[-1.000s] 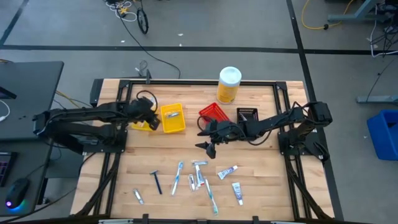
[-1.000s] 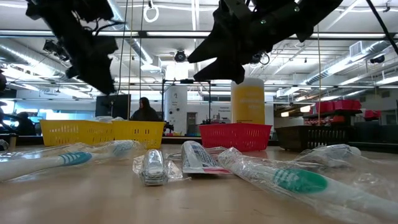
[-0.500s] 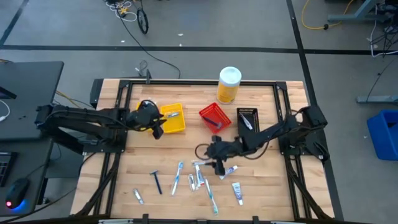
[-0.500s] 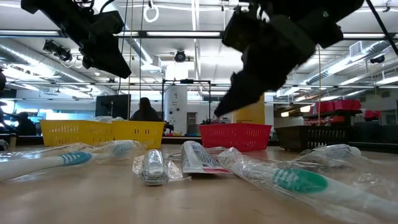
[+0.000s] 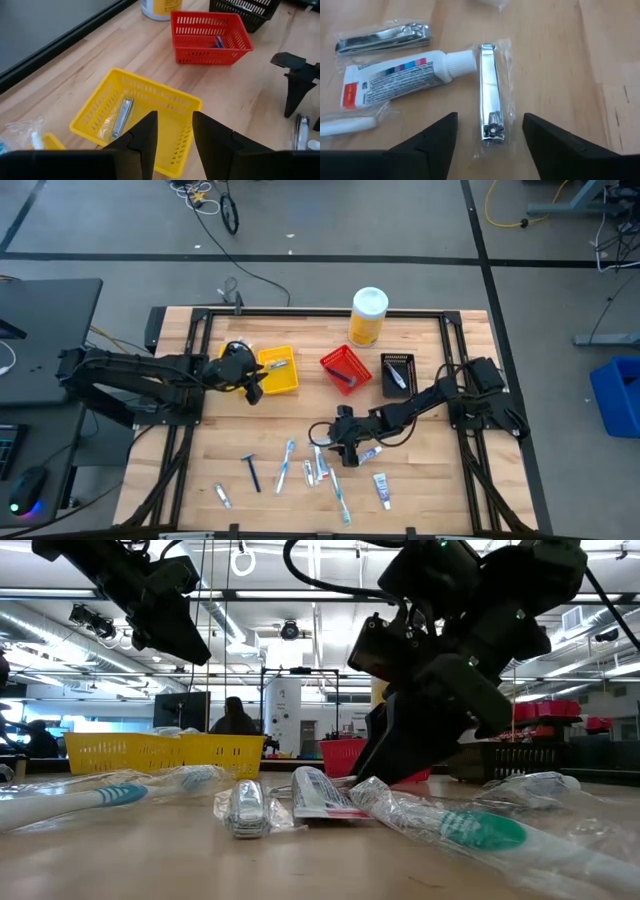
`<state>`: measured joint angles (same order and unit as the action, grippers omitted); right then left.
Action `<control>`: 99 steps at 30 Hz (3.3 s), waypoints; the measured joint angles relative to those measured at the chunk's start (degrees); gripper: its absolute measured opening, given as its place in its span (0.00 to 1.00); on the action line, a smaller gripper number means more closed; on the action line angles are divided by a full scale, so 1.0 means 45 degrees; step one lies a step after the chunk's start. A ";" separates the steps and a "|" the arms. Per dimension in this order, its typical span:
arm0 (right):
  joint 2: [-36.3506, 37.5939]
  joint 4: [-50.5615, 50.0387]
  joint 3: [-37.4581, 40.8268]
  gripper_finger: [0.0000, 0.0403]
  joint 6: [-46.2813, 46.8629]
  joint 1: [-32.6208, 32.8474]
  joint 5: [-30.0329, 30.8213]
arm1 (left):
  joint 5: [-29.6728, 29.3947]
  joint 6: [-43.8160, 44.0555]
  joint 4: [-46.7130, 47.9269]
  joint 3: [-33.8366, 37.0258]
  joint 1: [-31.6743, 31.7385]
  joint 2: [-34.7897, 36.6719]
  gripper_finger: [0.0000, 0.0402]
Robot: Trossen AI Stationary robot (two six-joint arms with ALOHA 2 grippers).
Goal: Pick & Place Travel size toiletries
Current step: Put the silver nail cutter into the right yellow bin
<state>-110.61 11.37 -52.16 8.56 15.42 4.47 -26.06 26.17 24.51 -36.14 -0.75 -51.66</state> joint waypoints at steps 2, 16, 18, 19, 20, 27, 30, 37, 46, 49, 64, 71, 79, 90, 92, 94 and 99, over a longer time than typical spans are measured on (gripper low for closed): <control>0.0024 -0.0026 0.0000 0.53 0.0000 -0.0005 -0.0049 | 0.0000 0.0000 -0.0005 0.0000 0.0005 0.0000 0.32; 0.0144 -0.0136 0.0000 0.16 -0.0024 -0.0251 -0.0797 | 0.0141 0.0000 -0.0026 0.0000 0.0010 0.0000 0.32; 0.0284 -0.0239 0.0015 0.16 -0.0072 -0.0279 -0.0927 | 0.0412 -0.0005 -0.0267 0.0006 0.0010 0.0000 0.32; 0.0392 -0.0279 0.0015 0.16 -0.0134 -0.0327 -0.0894 | 0.0603 -0.0005 -0.0504 0.0010 0.0010 0.0000 0.32; 0.0536 -0.0276 0.0010 0.17 -0.0229 -0.0360 -0.0804 | 0.0815 -0.0005 -0.0777 0.0010 0.0010 0.0000 0.32; 0.1225 -0.0090 -0.0427 0.17 -0.1216 -0.0814 0.0601 | 0.2689 -0.1718 -0.2892 0.0008 0.0010 -0.0275 0.32; 0.1292 0.0216 -0.0607 0.17 -0.1464 -0.1101 0.0908 | 0.3437 -0.2615 -0.3700 -0.0001 0.0005 -0.0804 0.32; 0.1287 0.0556 -0.0709 0.17 -0.1783 -0.1583 0.0871 | 0.4064 -0.3786 -0.5675 0.0010 0.0003 -0.3241 0.39; 0.1287 0.0646 -0.0709 0.17 -0.1778 -0.1797 0.0872 | 0.5525 -0.4237 -0.8111 0.0007 -0.0042 -0.6150 0.54; 0.1287 0.0677 -0.0709 0.18 -0.1778 -0.1834 0.0874 | 0.5529 -0.4362 -0.8154 0.0000 -0.0159 -0.6707 0.55; 0.1282 0.0840 -0.0704 0.18 -0.1773 -0.1855 0.1096 | 0.5738 -0.4638 -0.8513 0.0000 -0.0794 -0.7073 0.54; 0.1282 0.1427 -0.0704 0.18 -0.1763 -0.1855 0.0958 | 0.4996 -0.4731 -0.8516 0.0000 -0.1039 -0.7072 0.54; 0.1282 0.1735 -0.0704 0.18 -0.1666 -0.1855 0.0893 | 0.4940 -0.4687 -0.8514 0.0000 -0.1035 -0.7072 0.53; 0.1282 0.1735 -0.0704 0.19 -0.1666 -0.1855 0.0864 | 0.4929 -0.4677 -0.8519 0.0000 -0.1035 -0.7072 0.30; 0.1282 0.1735 -0.0704 0.20 -0.1666 -0.1851 0.0885 | 0.4949 -0.4635 -0.8524 0.0000 -0.1035 -0.7072 0.24; 0.1282 0.1735 -0.0704 0.20 -0.1666 -0.1854 0.0853 | 0.4932 -0.4630 -0.8519 0.0000 -0.1035 -0.7072 0.19; 0.1282 0.1730 -0.0704 0.26 -0.1666 -0.1855 0.0864 | 0.4925 -0.4499 -0.8458 0.0000 -0.1025 -0.7067 0.15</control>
<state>-104.84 19.16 -55.33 1.06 7.07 8.36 -3.90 5.93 -13.55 -36.14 -5.37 -83.46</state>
